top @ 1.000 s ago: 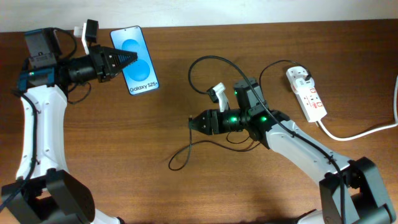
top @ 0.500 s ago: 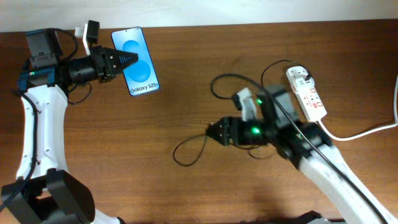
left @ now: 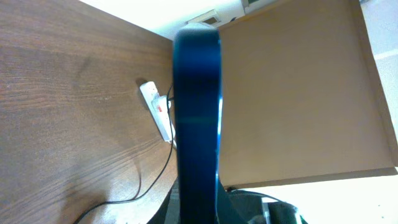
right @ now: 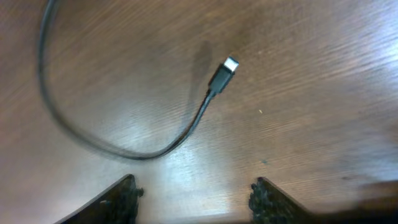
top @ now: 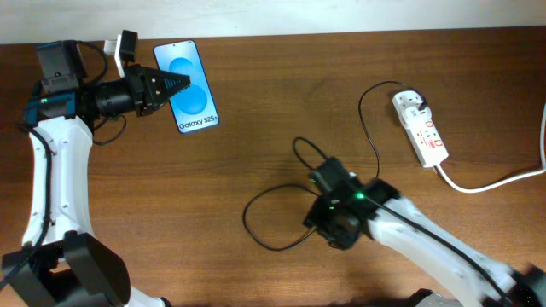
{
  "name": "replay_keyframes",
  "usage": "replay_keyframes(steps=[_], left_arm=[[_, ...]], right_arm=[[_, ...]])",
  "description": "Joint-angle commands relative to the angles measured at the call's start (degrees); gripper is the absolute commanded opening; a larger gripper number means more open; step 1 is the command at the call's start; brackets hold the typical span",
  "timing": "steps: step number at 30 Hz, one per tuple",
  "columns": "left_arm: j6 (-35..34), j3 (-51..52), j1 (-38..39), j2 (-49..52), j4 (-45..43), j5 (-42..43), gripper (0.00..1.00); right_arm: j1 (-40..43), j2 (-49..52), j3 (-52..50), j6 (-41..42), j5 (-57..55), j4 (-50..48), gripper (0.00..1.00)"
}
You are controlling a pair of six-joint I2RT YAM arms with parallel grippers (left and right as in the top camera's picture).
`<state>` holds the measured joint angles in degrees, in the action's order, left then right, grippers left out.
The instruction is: Plug charger to phone and switch on socket
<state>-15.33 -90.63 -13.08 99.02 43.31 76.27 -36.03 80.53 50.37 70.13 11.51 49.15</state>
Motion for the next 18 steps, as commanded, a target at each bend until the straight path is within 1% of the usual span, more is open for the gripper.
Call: replay_keyframes(steps=[1, 3, 7, 9, 12, 13, 16, 18], left_arm=[[1.3, -0.5, 0.2, -0.3, 0.0, 1.7, 0.00], [1.3, -0.5, 0.2, -0.3, 0.4, 1.7, 0.00], [1.3, -0.5, 0.2, -0.3, 0.5, 1.7, 0.00], [1.3, -0.5, 0.2, -0.3, 0.5, 1.7, 0.00], [1.3, -0.5, 0.2, -0.3, 0.5, 1.7, 0.00], [1.3, -0.5, 0.2, -0.3, 0.5, 1.7, 0.00], [1.3, -0.5, 0.2, -0.3, 0.5, 1.7, 0.00], [1.3, -0.5, 0.2, -0.3, 0.5, 1.7, 0.00]], right_arm=[[-3.0, 7.6, -0.6, 8.9, -1.9, -4.8, 0.49], [-4.2, 10.7, -0.6, 13.2, -6.5, -4.8, 0.49], [-4.2, 12.6, -0.7, 14.6, -11.1, -4.7, 0.49], [-4.2, 12.6, -1.4, 14.6, -11.9, -7.0, 0.43], [-6.2, 12.6, -5.8, 14.4, -10.6, -13.6, 0.41], [-7.3, 12.6, -7.6, 14.4, -10.4, -16.1, 0.38], [-8.6, 12.6, -8.3, 14.4, -8.9, -16.6, 0.22], [-8.6, 12.5, -8.3, 14.1, -8.3, -15.3, 0.04]])
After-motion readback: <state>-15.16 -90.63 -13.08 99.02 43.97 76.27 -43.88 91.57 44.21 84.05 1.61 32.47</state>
